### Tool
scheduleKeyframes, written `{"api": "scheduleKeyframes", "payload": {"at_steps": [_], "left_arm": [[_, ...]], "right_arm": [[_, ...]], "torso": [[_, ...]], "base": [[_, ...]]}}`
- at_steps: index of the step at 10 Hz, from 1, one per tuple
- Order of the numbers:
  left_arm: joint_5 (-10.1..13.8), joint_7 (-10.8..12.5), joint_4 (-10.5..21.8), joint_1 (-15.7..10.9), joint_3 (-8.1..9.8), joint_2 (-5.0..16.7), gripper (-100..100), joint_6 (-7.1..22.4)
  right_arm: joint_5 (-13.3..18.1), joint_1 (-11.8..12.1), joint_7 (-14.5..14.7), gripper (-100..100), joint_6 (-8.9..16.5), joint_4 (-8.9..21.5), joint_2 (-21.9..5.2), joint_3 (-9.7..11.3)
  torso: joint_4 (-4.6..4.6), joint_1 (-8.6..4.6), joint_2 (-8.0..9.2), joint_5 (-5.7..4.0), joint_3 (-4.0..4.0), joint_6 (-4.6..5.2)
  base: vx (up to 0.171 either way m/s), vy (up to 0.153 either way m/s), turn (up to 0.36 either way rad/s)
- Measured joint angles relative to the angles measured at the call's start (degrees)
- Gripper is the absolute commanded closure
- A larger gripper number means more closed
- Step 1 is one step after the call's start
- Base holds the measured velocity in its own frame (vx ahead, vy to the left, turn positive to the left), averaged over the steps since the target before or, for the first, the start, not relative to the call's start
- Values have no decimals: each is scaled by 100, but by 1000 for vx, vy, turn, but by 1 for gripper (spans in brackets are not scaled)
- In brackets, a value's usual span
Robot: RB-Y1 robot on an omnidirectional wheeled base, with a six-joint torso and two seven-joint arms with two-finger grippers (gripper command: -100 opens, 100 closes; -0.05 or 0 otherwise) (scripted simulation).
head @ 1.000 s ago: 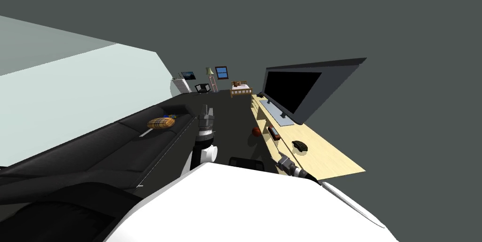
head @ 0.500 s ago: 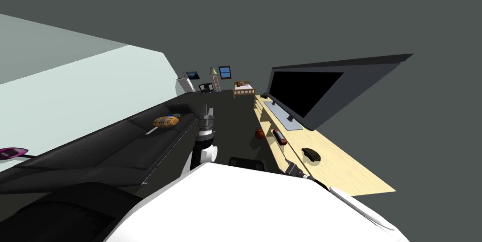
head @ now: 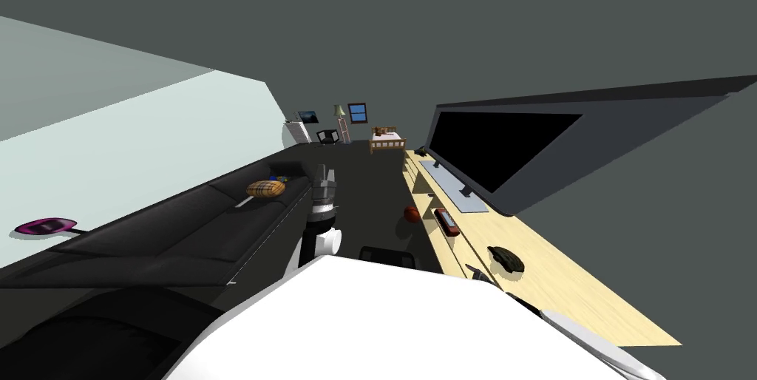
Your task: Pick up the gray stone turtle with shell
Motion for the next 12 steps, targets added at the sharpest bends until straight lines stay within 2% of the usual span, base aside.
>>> {"api": "scheduleKeyframes", "payload": {"at_steps": [1, 3, 4, 5, 6, 7, 8, 9, 10, 11, 12], "left_arm": [[0, 0, 0, 0, 0, 0, 0, 0], [0, 0, 0, 0, 0, 0, 0, 0], [0, 0, 0, 0, 0, 0, 0, 0], [0, 0, 0, 0, 0, 0, 0, 0], [0, 0, 0, 0, 1, 0, 0, 0], [0, 0, 0, 0, 0, 0, 0, 0], [0, 0, 0, 0, 0, 0, 0, 0], [0, 0, 0, 0, 0, 0, 0, 0], [0, 0, 0, 0, 0, 0, 0, 0], [0, 0, 0, 0, 1, 1, 0, 0], [0, 0, 0, 1, 1, 1, 0, 0]], "right_arm": [[99, -54, 170, -100, -129, 510, 32, -16], [122, -21, 174, -100, 6, 346, -226, 107], [153, 32, 168, -100, 148, 254, -423, 186], [232, -6, 197, -100, 337, 291, -553, 358], [275, -61, 257, -100, 335, 491, -547, 377], [304, -73, 275, -100, 402, 491, -711, 476], [324, -74, 299, -100, 425, 550, -767, 487], [358, -128, 317, -100, 478, 619, -863, 587], [414, -266, 344, -100, 528, 825, -913, 735], [463, -233, 396, -100, 660, 856, -1122, 834], [513, -177, 484, -100, 724, 954, -1132, 800]], "torso": [[-2, -2, -9, 0, -5, 1], [2, 1, 14, 0, 7, 3], [3, 2, 14, 2, 8, 1], [0, -1, 1, 0, 1, 0], [0, -7, 3, -2, 1, 3], [1, -6, 5, -1, 2, 1], [2, -3, 11, -2, 5, 3], [2, -1, 10, 0, 5, 1], [1, -5, 3, -1, 1, 1], [-2, -13, -10, -1, -6, 1], [-2, -14, -8, -5, -5, 3]], "base": [[75, 12, 36], [30, 11, 34], [83, 5, 147], [70, -11, 35], [59, -8, 54], [43, 0, 37], [47, 7, 70], [71, -5, 94], [112, -31, 139], [98, -35, 71], [87, -37, 77]]}}
